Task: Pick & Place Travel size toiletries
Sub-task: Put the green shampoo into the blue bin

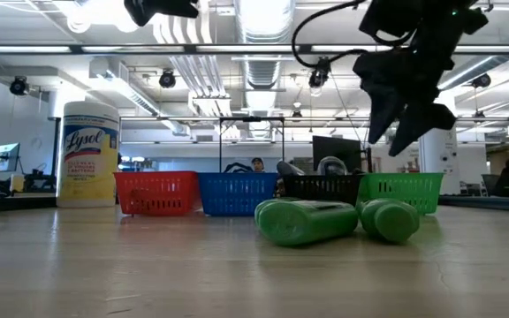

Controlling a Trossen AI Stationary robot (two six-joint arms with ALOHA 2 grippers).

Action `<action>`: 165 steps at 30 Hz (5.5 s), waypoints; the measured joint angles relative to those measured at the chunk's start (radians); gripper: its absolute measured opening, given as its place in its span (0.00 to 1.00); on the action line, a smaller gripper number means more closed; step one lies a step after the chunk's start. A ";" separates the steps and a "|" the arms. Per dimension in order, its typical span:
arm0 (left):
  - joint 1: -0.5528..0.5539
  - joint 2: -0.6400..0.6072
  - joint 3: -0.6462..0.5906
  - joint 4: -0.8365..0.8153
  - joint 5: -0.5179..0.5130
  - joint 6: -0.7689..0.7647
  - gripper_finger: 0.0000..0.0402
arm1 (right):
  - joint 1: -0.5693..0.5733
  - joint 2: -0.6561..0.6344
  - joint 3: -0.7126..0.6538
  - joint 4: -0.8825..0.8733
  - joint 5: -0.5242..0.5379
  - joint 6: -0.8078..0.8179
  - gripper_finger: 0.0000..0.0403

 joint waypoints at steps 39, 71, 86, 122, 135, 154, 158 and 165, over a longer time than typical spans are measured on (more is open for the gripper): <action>0.001 0.032 -0.001 -0.239 0.054 0.093 0.41 | 0.292 0.735 0.579 -0.248 -0.228 0.820 0.84; 0.007 0.032 -0.002 -0.235 0.053 0.047 0.41 | 0.373 0.671 0.465 -0.143 -0.100 0.897 0.71; 0.014 0.032 -0.002 -0.171 0.045 -0.050 0.41 | 0.366 0.501 0.466 -0.299 -0.024 -0.467 0.80; 0.028 0.032 -0.002 -0.122 -0.003 -0.200 0.41 | 0.372 0.610 0.354 0.051 -0.223 -1.302 0.65; 0.028 0.032 -0.002 -0.122 -0.003 -0.201 0.41 | 0.375 0.610 0.335 0.049 -0.227 -1.161 0.51; -0.043 0.038 -0.100 0.096 0.195 0.156 0.41 | 0.329 0.367 0.365 -0.058 -0.242 -0.611 0.35; -0.079 0.098 -0.148 0.322 0.192 0.434 0.41 | 0.259 0.289 0.364 0.010 -0.245 -0.465 0.34; -0.091 0.229 -0.072 0.395 0.066 0.724 0.41 | 0.185 0.247 0.366 0.090 -0.329 -0.376 0.34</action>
